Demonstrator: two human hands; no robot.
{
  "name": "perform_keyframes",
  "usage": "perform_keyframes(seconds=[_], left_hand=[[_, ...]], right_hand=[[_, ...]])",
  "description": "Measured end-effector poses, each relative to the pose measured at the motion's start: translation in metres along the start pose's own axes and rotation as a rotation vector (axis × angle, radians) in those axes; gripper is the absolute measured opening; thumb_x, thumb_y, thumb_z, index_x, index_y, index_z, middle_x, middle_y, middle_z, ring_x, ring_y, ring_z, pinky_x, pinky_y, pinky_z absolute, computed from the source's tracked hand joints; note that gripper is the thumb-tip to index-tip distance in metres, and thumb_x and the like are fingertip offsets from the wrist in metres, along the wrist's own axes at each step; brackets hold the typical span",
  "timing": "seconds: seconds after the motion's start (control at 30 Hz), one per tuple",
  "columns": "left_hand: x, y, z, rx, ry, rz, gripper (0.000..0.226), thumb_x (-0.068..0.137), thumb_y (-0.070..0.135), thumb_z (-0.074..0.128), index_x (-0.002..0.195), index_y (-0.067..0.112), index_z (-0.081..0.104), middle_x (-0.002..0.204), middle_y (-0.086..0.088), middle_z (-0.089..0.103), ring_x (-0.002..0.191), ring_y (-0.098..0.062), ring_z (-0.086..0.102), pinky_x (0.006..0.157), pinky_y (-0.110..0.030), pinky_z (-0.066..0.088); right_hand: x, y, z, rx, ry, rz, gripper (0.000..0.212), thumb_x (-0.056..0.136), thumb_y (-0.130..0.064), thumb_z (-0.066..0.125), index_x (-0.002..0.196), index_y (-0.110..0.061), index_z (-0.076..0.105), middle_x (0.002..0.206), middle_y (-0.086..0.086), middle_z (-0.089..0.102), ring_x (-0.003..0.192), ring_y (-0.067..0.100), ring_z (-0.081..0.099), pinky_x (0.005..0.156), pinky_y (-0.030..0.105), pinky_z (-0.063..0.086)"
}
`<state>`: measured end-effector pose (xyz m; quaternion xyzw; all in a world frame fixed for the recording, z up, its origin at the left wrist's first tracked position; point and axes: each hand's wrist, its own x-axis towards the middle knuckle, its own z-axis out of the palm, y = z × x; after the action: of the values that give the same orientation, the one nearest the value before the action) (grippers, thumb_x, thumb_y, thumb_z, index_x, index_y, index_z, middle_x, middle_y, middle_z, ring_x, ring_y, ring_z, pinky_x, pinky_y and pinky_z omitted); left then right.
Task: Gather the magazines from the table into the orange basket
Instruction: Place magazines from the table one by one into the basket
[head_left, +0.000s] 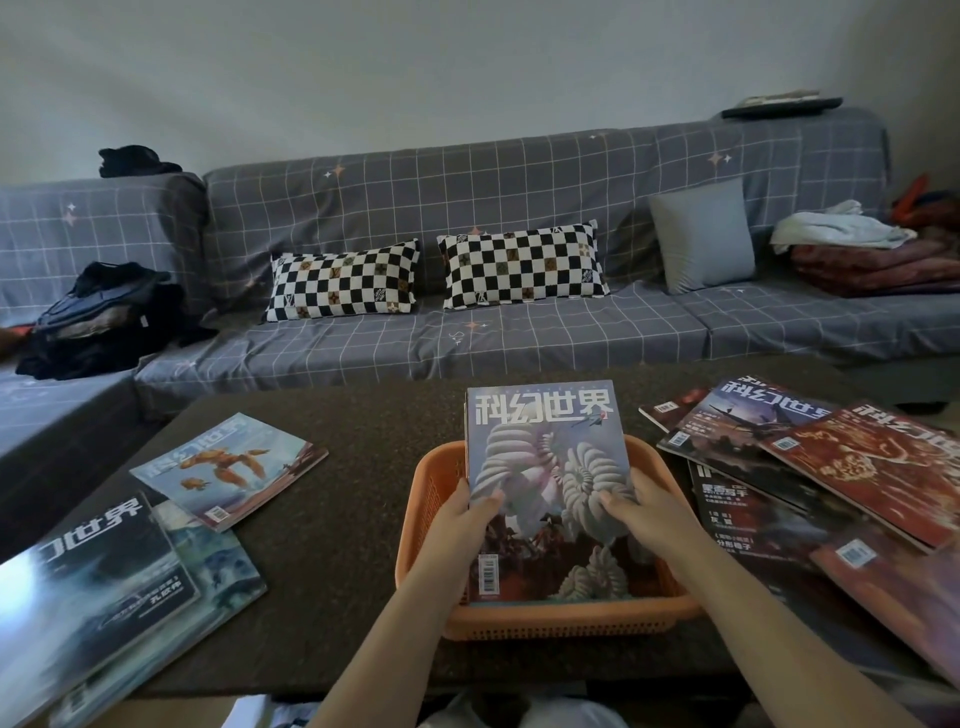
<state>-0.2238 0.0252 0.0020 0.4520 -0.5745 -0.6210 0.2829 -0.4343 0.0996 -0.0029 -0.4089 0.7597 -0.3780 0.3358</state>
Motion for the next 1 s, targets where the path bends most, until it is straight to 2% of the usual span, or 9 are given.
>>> perform_keyframes(seconds=[0.2,0.4,0.5,0.57,0.63,0.67,0.77,0.87,1.0], left_hand=[[0.004,-0.002,0.004,0.17,0.05,0.008,0.05,0.091,0.035,0.056,0.139,0.027,0.044,0.122,0.002,0.064,0.111,-0.022,0.06,0.099,-0.046,0.047],[0.007,-0.004,0.005,0.336,0.116,0.064,0.045,0.095,0.038,0.051,0.136,0.022,0.045,0.093,0.003,0.072,0.08,-0.014,0.069,0.076,-0.037,0.059],[0.003,-0.002,0.008,0.359,0.128,0.048,0.055,0.096,0.039,0.05,0.143,0.015,0.037,0.088,0.0,0.071,0.068,-0.011,0.064,0.057,-0.025,0.05],[-0.003,0.0,0.009,0.344,0.162,0.053,0.043,0.096,0.037,0.05,0.134,0.017,0.045,0.086,0.001,0.071,0.068,-0.011,0.065,0.057,-0.024,0.048],[-0.01,0.002,0.005,0.35,0.214,0.093,0.019,0.096,0.035,0.052,0.113,0.027,0.053,0.079,0.008,0.069,0.062,-0.001,0.063,0.052,-0.017,0.047],[-0.015,0.004,0.001,0.349,0.236,0.12,0.016,0.095,0.035,0.052,0.111,0.032,0.053,0.079,0.013,0.067,0.061,0.004,0.063,0.051,-0.014,0.045],[-0.03,0.011,-0.021,0.314,0.284,0.174,0.041,0.095,0.033,0.052,0.135,0.031,0.044,0.099,0.018,0.059,0.073,0.005,0.061,0.052,-0.01,0.042],[-0.046,0.011,-0.059,0.31,0.386,0.224,0.044,0.096,0.029,0.053,0.138,0.023,0.045,0.124,0.008,0.059,0.086,0.004,0.056,0.056,-0.01,0.041],[-0.068,-0.003,-0.118,0.283,0.479,0.249,0.029,0.096,0.021,0.053,0.125,0.022,0.057,0.11,0.008,0.064,0.096,-0.003,0.062,0.07,-0.017,0.047]], right_hand=[[-0.001,0.001,0.0,-0.002,-0.007,-0.002,0.043,0.09,-0.039,0.054,0.13,-0.027,0.043,0.114,-0.004,0.058,0.092,0.009,0.056,0.066,0.023,0.045],[-0.006,-0.003,0.0,-0.103,0.004,-0.01,0.051,0.088,-0.043,0.056,0.132,-0.023,0.04,0.115,-0.002,0.057,0.085,0.008,0.054,0.062,0.021,0.041],[-0.015,-0.009,0.001,-0.116,0.005,-0.041,0.049,0.09,-0.039,0.055,0.133,-0.021,0.04,0.124,0.003,0.056,0.086,0.008,0.051,0.065,0.021,0.039],[-0.023,-0.015,0.002,-0.094,0.038,-0.069,0.05,0.09,-0.034,0.055,0.136,-0.02,0.039,0.129,0.005,0.055,0.095,0.013,0.054,0.073,0.023,0.042],[-0.033,-0.022,0.008,-0.099,0.172,-0.132,0.054,0.089,-0.031,0.058,0.138,-0.021,0.036,0.133,0.004,0.052,0.109,0.018,0.055,0.083,0.023,0.041],[-0.038,-0.027,0.013,-0.108,0.245,-0.168,0.055,0.089,-0.03,0.058,0.139,-0.021,0.036,0.133,0.003,0.052,0.109,0.016,0.056,0.081,0.019,0.041],[-0.052,-0.05,0.039,-0.107,0.323,-0.26,0.05,0.091,-0.032,0.055,0.137,-0.021,0.039,0.128,0.0,0.055,0.091,0.004,0.051,0.064,0.009,0.035],[-0.06,-0.077,0.074,-0.124,0.28,-0.378,0.035,0.092,-0.036,0.054,0.126,-0.026,0.052,0.117,-0.007,0.06,0.095,0.002,0.054,0.072,0.013,0.04],[-0.07,-0.109,0.13,-0.072,0.124,-0.505,0.017,0.091,-0.031,0.056,0.108,-0.031,0.059,0.084,-0.02,0.061,0.071,-0.006,0.058,0.057,0.005,0.043]])
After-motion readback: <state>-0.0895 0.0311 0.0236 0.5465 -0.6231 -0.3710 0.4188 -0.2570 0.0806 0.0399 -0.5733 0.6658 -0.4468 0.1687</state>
